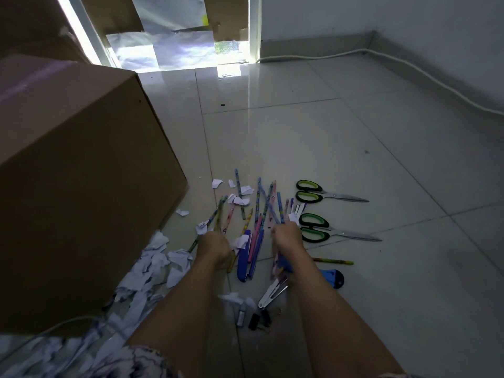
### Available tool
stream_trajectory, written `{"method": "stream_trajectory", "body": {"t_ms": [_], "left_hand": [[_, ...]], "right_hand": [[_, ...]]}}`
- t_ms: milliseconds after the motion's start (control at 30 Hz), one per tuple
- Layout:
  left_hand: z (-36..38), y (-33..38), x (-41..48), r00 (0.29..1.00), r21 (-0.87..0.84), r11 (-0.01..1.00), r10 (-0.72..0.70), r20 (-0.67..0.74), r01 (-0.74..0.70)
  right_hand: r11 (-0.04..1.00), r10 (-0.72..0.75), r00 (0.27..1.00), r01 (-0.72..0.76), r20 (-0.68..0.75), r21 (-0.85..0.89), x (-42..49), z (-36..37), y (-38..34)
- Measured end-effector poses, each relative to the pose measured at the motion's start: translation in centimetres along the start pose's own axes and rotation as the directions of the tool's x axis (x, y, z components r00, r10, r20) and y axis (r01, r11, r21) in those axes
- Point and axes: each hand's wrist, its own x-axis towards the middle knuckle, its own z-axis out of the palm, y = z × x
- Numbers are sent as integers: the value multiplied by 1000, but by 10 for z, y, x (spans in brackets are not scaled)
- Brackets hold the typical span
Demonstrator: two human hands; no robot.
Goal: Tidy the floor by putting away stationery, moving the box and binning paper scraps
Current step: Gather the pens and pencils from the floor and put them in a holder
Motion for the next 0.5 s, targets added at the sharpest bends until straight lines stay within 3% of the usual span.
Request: {"method": "stream_trajectory", "body": {"t_ms": [133,200,367,500], "left_hand": [[0,8,14,997,-255,967,-39,-72,19],[4,17,15,999,-346,938,-22,-42,6],[-1,21,12,999,-565,824,24,-23,-33],[-8,22,4,994,-604,797,80,71,-21]], "right_hand": [[997,16,960,-37,278,70,-22,5,-28],[996,-28,917,-7,397,86,-36,11,-38],[1000,-8,841,-3,540,21,-47,9,-45],[997,67,835,-33,546,-72,-51,8,-47]]}}
